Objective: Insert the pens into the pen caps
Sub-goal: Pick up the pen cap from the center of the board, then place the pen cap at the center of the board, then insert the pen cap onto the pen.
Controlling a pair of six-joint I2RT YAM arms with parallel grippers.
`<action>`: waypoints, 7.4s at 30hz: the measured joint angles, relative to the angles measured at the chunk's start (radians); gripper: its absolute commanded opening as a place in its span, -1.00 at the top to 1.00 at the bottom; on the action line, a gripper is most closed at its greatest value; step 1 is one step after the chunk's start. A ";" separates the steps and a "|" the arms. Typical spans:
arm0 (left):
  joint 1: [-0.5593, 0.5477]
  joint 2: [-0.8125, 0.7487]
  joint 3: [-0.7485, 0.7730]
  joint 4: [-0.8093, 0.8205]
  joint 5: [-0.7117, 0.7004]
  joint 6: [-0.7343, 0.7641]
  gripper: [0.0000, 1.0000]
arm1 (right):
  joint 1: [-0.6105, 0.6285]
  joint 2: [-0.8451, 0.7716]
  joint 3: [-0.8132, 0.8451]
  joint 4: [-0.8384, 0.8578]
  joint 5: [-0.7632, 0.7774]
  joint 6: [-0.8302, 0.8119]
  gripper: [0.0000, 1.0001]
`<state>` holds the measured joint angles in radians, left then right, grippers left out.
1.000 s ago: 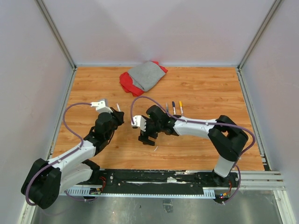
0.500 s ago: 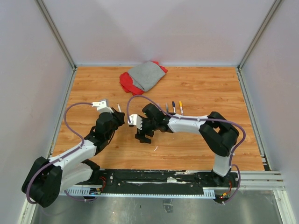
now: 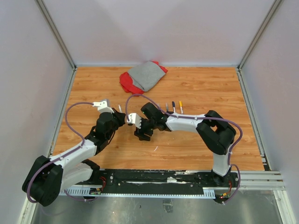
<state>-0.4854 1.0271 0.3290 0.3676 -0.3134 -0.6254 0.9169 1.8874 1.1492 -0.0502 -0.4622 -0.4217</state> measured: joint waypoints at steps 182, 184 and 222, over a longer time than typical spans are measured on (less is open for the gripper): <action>-0.571 0.285 0.146 0.369 -0.068 0.327 0.99 | -0.363 -1.035 -0.547 0.024 0.092 0.750 0.99; -0.579 0.301 0.161 0.355 -0.081 0.332 0.99 | -0.363 -1.045 -0.547 0.024 0.100 0.761 0.98; -0.672 0.354 0.227 0.381 -0.028 0.361 0.99 | -0.376 -1.192 -0.766 0.481 0.190 1.132 0.99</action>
<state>-1.1572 1.3811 0.5556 0.7483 -0.3412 -0.2646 0.5407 0.6949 0.3828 0.4305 -0.2726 0.7105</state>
